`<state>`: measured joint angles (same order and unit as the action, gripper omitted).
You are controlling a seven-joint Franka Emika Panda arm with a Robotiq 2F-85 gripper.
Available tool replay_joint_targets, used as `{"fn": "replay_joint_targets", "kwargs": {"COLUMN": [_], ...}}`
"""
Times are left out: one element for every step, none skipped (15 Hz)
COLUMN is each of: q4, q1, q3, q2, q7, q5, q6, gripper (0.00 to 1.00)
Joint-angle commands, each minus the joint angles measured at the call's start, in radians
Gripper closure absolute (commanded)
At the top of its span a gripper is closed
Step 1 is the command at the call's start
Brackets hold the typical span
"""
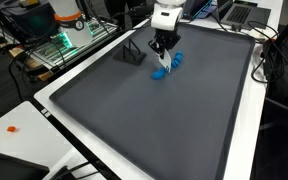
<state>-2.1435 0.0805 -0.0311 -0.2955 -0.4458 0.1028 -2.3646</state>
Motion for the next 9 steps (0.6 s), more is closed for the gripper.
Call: {"fn": "replay_joint_targets", "kwargs": {"q4": [-0.127,-0.156,-0.182,-0.214,-0.245,-0.277,-0.307,-0.336,-0.362], "q1": [-0.006,-0.007,-0.006,-0.006,-0.005,-0.005,-0.006,-0.010,-0.014], "q3": [0.008,0.009,0.008,0.010,0.010,0.010,0.011,0.015,0.018], "q2": [0.125,0.155,0.181,0.212,0.242,0.269,0.296,0.321,0.343], "q7": [-0.060,-0.085,-0.117,-0.150,-0.191,-0.238,-0.289,-0.334,-0.375], "q5": [0.075,0.099,0.121,0.150,0.163,0.169,0.169,0.175,0.185], "q6": [-0.066,-0.079,-0.094,-0.109,-0.126,-0.139,-0.148,-0.150,-0.146], "gripper": [0.99,0.99,0.99,0.99,0.99,0.99,0.99,0.99,0.99]}}
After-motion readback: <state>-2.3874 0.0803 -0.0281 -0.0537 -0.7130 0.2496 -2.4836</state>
